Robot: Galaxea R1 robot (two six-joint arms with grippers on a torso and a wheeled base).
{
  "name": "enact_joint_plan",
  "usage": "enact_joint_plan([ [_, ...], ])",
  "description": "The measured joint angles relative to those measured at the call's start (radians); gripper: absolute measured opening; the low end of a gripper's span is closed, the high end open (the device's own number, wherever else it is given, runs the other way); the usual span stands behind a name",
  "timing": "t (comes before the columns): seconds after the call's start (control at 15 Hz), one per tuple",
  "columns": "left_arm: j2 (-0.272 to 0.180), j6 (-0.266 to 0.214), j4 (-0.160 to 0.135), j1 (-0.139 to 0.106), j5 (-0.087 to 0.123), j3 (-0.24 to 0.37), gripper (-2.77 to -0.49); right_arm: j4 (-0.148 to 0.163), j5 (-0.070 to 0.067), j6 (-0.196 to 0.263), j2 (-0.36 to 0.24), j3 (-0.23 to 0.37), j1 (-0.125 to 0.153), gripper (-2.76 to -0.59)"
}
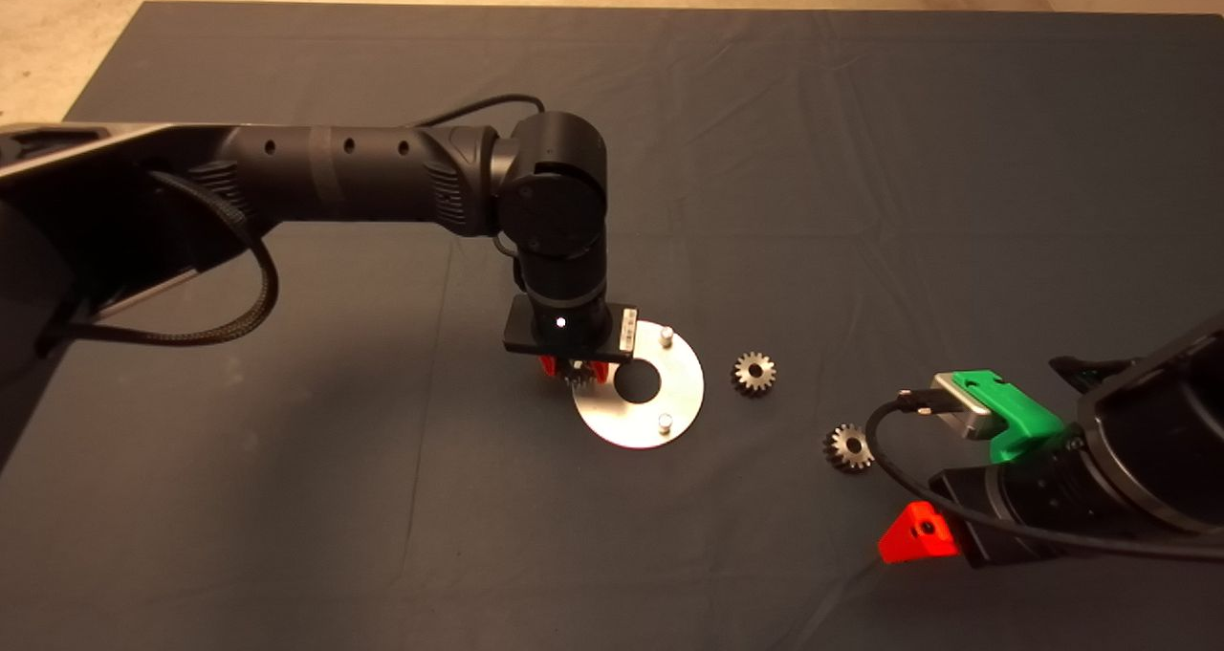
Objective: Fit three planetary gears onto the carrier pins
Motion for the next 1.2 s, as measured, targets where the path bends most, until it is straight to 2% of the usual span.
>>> enact_joint_plan([
  [1.2, 0.017, 0.004, 0.000, 0.000, 0.000, -0.024, -2.39, 0.000, 0.000, 0.000, 0.000, 0.000, 0.000, -0.61],
])
